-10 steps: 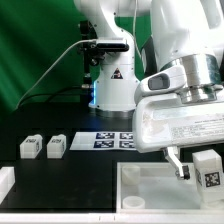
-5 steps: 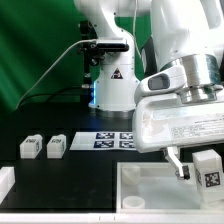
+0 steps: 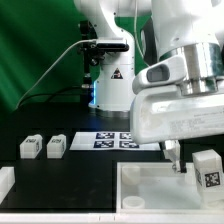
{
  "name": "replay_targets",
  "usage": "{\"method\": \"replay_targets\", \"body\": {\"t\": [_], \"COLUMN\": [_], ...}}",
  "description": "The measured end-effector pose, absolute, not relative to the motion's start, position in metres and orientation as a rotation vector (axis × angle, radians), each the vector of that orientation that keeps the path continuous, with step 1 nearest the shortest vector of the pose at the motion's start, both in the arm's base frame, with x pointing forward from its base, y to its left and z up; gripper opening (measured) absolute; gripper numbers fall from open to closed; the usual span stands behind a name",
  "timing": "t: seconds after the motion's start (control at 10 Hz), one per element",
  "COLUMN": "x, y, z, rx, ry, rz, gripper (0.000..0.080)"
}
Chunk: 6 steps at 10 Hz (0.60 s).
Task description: Assemble one leg
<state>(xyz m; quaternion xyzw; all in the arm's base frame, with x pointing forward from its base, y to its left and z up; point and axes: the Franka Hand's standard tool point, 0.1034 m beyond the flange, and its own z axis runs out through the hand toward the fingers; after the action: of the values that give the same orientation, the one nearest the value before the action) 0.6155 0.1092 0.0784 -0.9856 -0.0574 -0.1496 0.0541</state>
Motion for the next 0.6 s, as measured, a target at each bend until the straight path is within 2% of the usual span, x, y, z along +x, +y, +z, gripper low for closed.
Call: {"method": "replay_targets", "body": {"t": [0.3, 0.5, 0.6], "x": [0.614, 0.624, 0.625], "y": [0.109, 0.112, 0.114], "z": [0.083, 0.084, 0.085], "rx": [-3.005, -3.001, -3.001], "ry": [-0.177, -0.155, -0.141], "rz": [-0.030, -0.024, -0.041], "gripper": [0.0649, 0.0649, 0.0623]}}
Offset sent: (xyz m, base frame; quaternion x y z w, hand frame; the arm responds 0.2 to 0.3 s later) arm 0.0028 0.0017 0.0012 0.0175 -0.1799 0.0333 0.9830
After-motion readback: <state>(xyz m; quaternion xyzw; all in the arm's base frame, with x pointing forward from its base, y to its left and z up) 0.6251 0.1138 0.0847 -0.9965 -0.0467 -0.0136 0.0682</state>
